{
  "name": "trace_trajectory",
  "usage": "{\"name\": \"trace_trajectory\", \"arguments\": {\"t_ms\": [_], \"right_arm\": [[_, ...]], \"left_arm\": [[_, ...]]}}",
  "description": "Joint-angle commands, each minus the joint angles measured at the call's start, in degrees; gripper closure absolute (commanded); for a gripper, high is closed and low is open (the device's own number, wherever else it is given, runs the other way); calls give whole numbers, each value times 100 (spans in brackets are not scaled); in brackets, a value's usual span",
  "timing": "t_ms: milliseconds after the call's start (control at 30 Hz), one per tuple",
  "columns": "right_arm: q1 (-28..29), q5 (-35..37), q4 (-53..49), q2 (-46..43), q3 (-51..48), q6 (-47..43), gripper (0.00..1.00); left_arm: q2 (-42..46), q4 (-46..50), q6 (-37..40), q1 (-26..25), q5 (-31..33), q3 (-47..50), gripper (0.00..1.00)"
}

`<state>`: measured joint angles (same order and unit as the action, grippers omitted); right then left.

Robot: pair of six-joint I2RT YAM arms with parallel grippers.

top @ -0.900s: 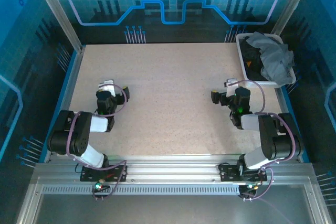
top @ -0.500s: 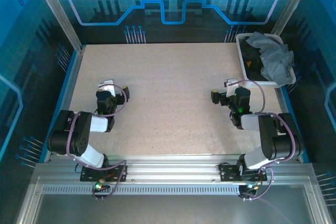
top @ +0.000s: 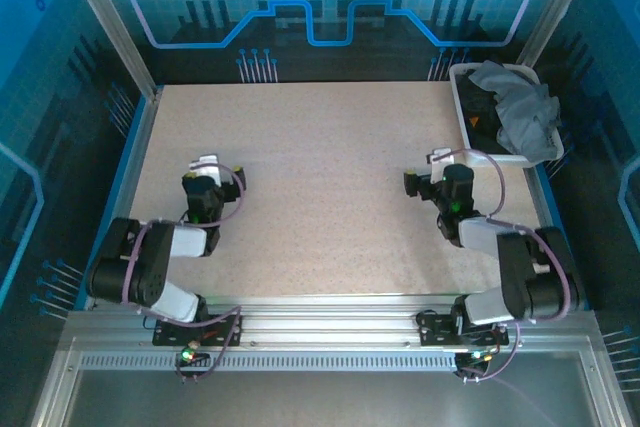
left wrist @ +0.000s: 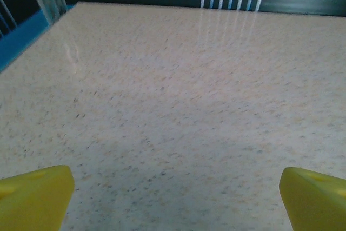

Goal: Fold and stack the t-shirts

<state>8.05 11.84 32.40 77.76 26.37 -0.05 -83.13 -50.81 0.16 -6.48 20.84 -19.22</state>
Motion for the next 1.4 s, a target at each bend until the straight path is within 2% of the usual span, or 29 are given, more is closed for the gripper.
{"name": "trace_trajectory", "arguments": {"t_ms": [0,33,67,100,133,167,200,233,267,300,367,533,667,800,867,933,1000,1067,1100,1233,1367], "right_arm": [[556,1366,-534,-1254,658,34,0],[604,1761,-966,-1467,1008,501,0],[457,1893,-1878,-1531,1470,1279,0],[132,1678,-3527,-1526,2217,2387,0],[-162,2024,-5094,-1415,2937,3982,0],[-481,1987,-5546,-1266,3179,4731,0],[-876,1323,-5055,-1182,3129,4639,5],[-1079,1091,-4479,-1188,2961,4673,8],[-1124,1304,-4021,-1194,2815,4754,8],[-1184,1536,-3570,-1144,2702,4873,8],[-1496,1522,-3252,-831,2809,5101,7],[-2287,1144,-2536,208,3137,5734,6],[-2564,1258,-2363,868,3361,6061,4],[-2798,1127,-2282,1550,3682,6263,5],[-2887,888,-2357,1923,3952,6298,10],[-2923,678,-2563,2255,4240,6320,25],[-2921,461,-2502,2406,4302,6290,53],[-2921,164,-2139,2400,4157,6281,90],[-2884,96,-2014,2328,4057,6325,100],[-2528,443,-1830,1561,3519,6202,100],[-2236,454,-1840,448,2921,6133,100]], "left_arm": [[1187,629,681,-819,1023,-447,1],[1422,937,631,-989,1176,-761,1],[1528,1306,364,-1104,1504,-1139,1],[1611,2233,-441,-1127,1735,-1745,1],[1729,3755,-1464,-1090,1565,-2474,1],[1765,4796,-2192,-1060,1389,-3032,1],[1669,5075,-2843,-893,1046,-3399,1],[1524,5011,-3311,-525,-164,-3626,1],[1357,4964,-3778,-248,-1130,-3821,1],[1120,4957,-4129,-122,-1801,-4104,1],[743,5034,-4221,-237,-2550,-4641,1],[353,5237,-4140,-966,-3289,-5321,1],[339,5342,-4146,-1423,-3429,-5252,1],[461,5372,-4281,-1652,-3460,-5026,1],[536,5403,-4306,-1696,-3439,-4969,1],[609,5480,-4280,-1697,-3425,-4944,2],[656,5550,-4230,-1699,-3392,-4942,2],[692,5580,-4222,-1703,-3374,-4951,4],[706,5593,-4218,-1699,-3368,-4942,6],[711,5560,-4277,-1699,-3360,-4866,8],[702,5491,-4330,-1699,-3379,-4752,9]]}}
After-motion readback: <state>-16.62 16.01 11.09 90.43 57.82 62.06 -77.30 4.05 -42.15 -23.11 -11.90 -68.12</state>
